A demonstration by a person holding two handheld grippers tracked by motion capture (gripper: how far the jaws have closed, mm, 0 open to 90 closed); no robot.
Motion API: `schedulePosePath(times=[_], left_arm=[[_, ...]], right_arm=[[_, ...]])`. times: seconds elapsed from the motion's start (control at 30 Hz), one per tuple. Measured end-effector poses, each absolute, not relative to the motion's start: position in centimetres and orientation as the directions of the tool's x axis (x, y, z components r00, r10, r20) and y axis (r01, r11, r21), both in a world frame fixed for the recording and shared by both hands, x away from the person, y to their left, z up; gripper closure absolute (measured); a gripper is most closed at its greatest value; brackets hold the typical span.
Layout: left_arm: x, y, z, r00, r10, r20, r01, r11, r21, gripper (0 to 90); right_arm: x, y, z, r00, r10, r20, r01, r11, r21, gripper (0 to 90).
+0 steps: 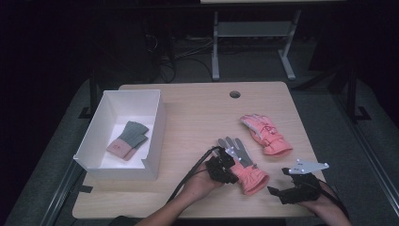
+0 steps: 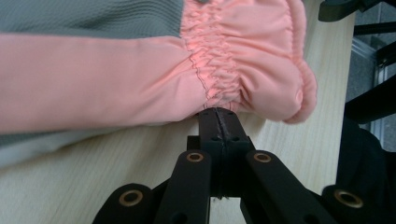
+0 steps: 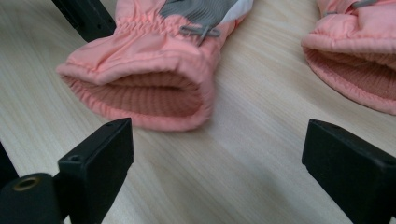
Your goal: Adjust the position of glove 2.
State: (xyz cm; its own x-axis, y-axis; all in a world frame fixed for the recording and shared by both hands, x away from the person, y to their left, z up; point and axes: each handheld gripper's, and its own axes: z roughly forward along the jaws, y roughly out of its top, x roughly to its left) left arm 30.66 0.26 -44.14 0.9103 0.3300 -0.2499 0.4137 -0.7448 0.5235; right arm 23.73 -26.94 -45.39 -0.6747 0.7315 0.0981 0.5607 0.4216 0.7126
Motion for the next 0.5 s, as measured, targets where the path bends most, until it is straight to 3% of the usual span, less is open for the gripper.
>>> schedulePosePath(times=[0.13,0.43,0.5], left_arm=[[30.7,1.5,-43.9,0.911,0.343,-0.230,0.412,-0.732,0.542,89.0],[30.5,5.9,-43.9,0.912,0.372,-0.169,0.395,-0.697,0.598,56.1],[30.4,6.8,-44.1,0.915,0.374,-0.151,0.384,-0.693,0.610,46.7]], right_arm=[[23.7,-27.1,-45.4,-0.677,0.728,0.107,0.576,0.434,0.692,8.6],[24.4,-27.5,-44.6,-0.645,0.751,0.140,0.622,0.409,0.668,8.6],[24.6,-27.4,-44.4,-0.643,0.754,0.134,0.624,0.415,0.663,14.3]])
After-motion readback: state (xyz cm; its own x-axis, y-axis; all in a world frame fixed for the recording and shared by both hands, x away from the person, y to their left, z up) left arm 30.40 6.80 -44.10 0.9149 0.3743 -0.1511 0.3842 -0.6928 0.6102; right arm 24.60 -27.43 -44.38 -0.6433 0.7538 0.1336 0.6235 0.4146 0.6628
